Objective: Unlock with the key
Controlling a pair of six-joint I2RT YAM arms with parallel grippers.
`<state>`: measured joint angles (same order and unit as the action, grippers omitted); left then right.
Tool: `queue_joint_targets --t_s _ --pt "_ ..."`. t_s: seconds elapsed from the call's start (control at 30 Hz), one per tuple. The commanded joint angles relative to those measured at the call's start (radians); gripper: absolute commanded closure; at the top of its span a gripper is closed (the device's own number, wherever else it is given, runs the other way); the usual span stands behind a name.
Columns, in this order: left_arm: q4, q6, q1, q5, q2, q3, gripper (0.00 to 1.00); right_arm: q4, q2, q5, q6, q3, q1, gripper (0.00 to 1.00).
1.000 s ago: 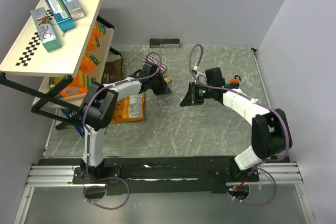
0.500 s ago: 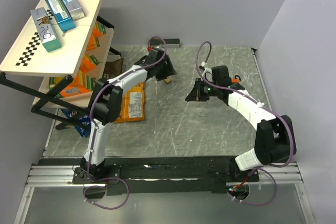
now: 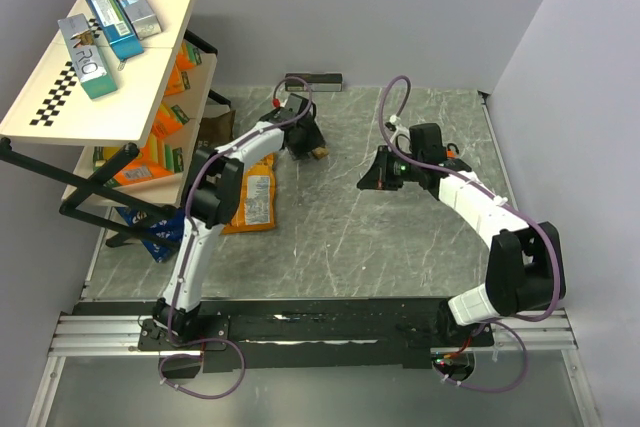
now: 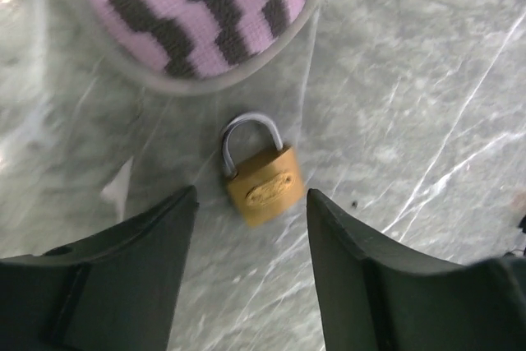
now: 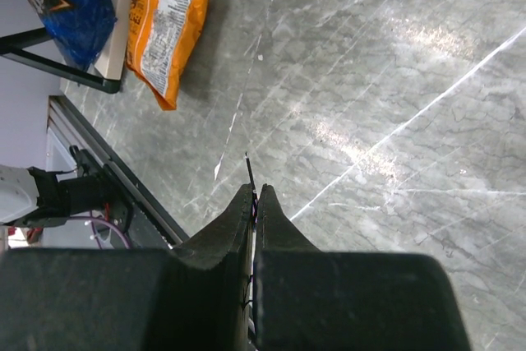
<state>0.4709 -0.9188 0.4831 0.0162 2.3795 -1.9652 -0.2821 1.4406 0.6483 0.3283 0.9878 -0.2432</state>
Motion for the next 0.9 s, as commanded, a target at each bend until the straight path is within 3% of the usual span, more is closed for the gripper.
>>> queue_joint_targets --t_s 0.0,0.4,0.53,0.7,0.87 --pt "-0.038 0.044 0.006 -0.004 0.056 -0.047 0.38 0.047 -0.057 0.024 -0.005 0.009 0.013 1.00" --pt "-0.227 0.271 0.029 -0.056 0.096 -0.072 0.37 0.057 -0.078 0.030 0.000 -0.015 0.025 1.00" --pt "-0.166 0.330 0.045 -0.016 0.072 -0.080 0.36 0.055 -0.082 0.027 -0.002 -0.020 0.025 1.00" --pt "-0.035 0.474 0.071 0.164 0.038 -0.081 0.30 0.064 -0.080 0.030 0.002 -0.024 0.027 1.00" --pt "0.000 0.561 0.107 0.209 0.044 -0.063 0.29 0.084 -0.066 0.050 0.014 -0.026 0.028 1.00"
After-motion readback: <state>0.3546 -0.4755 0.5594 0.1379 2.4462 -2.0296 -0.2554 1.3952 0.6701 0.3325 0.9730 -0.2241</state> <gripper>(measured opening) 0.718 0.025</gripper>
